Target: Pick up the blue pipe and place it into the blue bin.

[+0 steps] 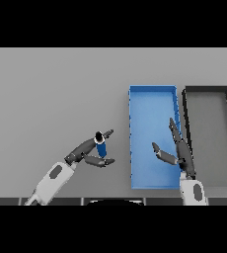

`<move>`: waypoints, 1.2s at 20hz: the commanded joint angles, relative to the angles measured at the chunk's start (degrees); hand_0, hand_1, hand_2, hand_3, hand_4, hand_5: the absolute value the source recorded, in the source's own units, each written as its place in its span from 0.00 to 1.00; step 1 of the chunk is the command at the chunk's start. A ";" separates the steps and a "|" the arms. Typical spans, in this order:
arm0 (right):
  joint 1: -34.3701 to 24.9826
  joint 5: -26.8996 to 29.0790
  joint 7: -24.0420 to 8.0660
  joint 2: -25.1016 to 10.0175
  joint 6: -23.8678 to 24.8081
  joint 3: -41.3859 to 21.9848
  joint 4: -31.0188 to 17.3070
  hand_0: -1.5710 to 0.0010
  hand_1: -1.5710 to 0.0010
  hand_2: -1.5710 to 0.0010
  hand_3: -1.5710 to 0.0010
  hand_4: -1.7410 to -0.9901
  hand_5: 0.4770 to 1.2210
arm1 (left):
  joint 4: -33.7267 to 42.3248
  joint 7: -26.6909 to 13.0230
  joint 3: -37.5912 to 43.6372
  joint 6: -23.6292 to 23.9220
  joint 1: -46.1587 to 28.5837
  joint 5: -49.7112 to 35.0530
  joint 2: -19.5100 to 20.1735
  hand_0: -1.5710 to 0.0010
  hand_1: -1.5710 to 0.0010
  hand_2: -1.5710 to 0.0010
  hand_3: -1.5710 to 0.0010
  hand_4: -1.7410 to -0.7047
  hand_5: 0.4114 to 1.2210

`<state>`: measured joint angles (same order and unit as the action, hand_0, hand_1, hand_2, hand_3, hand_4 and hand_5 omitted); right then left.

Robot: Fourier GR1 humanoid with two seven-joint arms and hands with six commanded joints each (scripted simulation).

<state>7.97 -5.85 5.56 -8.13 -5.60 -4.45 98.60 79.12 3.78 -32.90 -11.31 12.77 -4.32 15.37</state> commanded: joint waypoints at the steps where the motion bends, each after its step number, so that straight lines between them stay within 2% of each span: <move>1: 0.05 0.13 0.46 -0.26 -0.03 0.36 -0.23 1.00 1.00 1.00 1.00 0.63 0.17 | -1.73 0.60 0.39 -0.06 0.81 -0.46 -1.31 1.00 1.00 0.99 0.99 0.61 0.12; 2: -0.03 0.55 0.09 -0.42 -0.06 0.55 0.54 1.00 1.00 1.00 1.00 0.63 0.17 | -1.79 1.30 0.43 0.19 0.64 -1.09 -2.59 1.00 0.98 0.93 0.94 0.58 0.17; 3: -0.30 0.56 -0.22 -0.23 0.18 0.65 0.15 1.00 1.00 1.00 1.00 0.64 0.17 | -1.90 1.63 0.99 0.33 0.33 -2.30 -3.52 0.99 0.90 0.81 0.84 0.51 0.24; 4: -0.23 0.94 -0.06 -0.40 -0.12 0.75 0.39 1.00 1.00 1.00 1.00 0.64 0.17 | -2.82 1.52 1.53 0.12 0.04 -3.41 -4.22 0.88 0.78 0.69 0.67 0.47 0.39; 5: -0.02 0.67 0.81 -0.28 -0.21 0.54 -0.04 1.00 1.00 1.00 1.00 0.64 0.17 | -2.46 1.62 2.27 0.38 -0.26 -4.38 -4.28 0.72 0.62 0.55 0.54 0.38 0.51; 6: -0.97 0.39 0.14 -0.35 0.04 0.76 -1.00 1.00 1.00 1.00 1.00 0.64 0.17 | -3.11 1.24 2.28 1.26 0.26 -4.10 -5.24 0.57 0.50 0.44 0.44 0.31 0.61; 8: -1.41 0.42 -0.13 0.14 0.18 0.48 -0.93 1.00 1.00 1.00 1.00 0.64 0.18 | -3.44 2.17 1.90 2.11 -0.54 -3.76 -6.43 0.37 0.32 0.28 0.30 0.20 0.75; 10: -0.88 0.17 0.53 -0.09 0.27 0.57 -0.78 1.00 1.00 1.00 1.00 0.64 0.18 | -2.33 3.34 0.91 3.98 -1.00 -2.54 -6.27 0.24 0.20 0.18 0.23 0.13 0.84; 12: -1.56 0.10 -0.07 0.03 -0.09 0.28 -1.63 1.00 1.00 1.00 1.00 0.65 0.19 | -1.74 4.14 0.40 4.99 -0.57 -1.52 -5.85 0.15 0.13 0.12 0.17 0.09 0.90; 15: -0.39 -0.52 1.80 -0.36 -0.14 0.16 -1.30 1.00 1.00 1.00 1.00 0.66 0.19 | 0.00 6.56 -0.22 5.67 -0.48 -1.63 -6.61 0.08 0.07 0.06 0.12 0.05 0.95; 17: -0.93 -0.16 0.64 -0.47 0.00 0.53 -1.25 1.00 1.00 1.00 1.00 0.66 0.20 | 2.97 7.87 -0.71 5.66 -0.86 -1.86 -6.19 0.05 0.04 0.04 0.10 0.03 0.97; 20: -0.63 -1.07 1.18 -0.66 0.39 0.35 -1.09 1.00 1.00 1.00 1.00 0.68 0.20 | 7.30 7.41 -1.48 4.78 0.24 -2.86 -6.05 0.03 0.02 0.02 0.08 0.02 0.98; 24: -1.06 -0.79 1.71 -0.80 0.04 0.49 -1.33 1.00 1.00 1.00 1.00 0.70 0.22 | 10.53 2.47 -1.43 3.76 3.32 -4.34 -5.63 0.01 0.01 0.01 0.08 0.02 0.99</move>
<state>6.88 -6.64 7.16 -8.94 -5.53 -3.96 97.27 89.67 6.36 -34.34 -7.69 16.11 -8.76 9.73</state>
